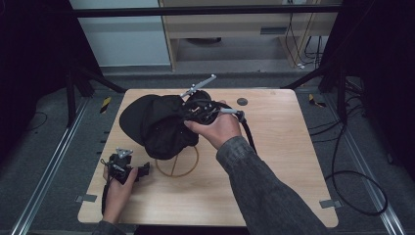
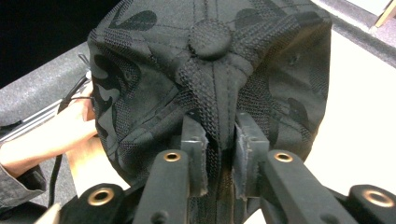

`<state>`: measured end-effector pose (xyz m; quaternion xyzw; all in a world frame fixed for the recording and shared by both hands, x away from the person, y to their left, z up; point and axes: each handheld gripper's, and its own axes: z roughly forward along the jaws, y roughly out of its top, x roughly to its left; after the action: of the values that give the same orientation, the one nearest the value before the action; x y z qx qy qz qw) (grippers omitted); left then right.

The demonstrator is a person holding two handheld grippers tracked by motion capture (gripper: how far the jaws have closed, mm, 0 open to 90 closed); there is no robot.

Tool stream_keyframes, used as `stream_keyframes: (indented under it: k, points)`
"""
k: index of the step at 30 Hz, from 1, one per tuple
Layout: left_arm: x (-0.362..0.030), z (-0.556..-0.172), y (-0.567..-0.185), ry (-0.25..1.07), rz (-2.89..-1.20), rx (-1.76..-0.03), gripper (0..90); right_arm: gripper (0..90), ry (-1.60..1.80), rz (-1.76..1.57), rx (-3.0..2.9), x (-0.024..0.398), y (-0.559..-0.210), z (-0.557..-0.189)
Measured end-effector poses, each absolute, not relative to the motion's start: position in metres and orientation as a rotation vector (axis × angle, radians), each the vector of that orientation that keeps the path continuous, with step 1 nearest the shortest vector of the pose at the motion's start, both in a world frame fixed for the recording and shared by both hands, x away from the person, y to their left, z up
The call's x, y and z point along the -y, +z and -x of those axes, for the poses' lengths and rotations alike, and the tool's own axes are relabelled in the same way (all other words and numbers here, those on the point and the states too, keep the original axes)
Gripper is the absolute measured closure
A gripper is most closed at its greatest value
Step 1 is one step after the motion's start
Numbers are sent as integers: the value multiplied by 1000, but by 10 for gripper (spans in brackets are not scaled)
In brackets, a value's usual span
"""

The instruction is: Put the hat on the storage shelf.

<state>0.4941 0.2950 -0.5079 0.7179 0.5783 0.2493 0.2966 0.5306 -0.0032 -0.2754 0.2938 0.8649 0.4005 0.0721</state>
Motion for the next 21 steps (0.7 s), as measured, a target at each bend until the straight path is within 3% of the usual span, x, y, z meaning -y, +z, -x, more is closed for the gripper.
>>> stream_keyframes:
  k: [21]
  points:
    - [-295, -494, -508, 663, -1909, -1538, 0, 372, 1218, -934, -2580, 5, -277, -532]
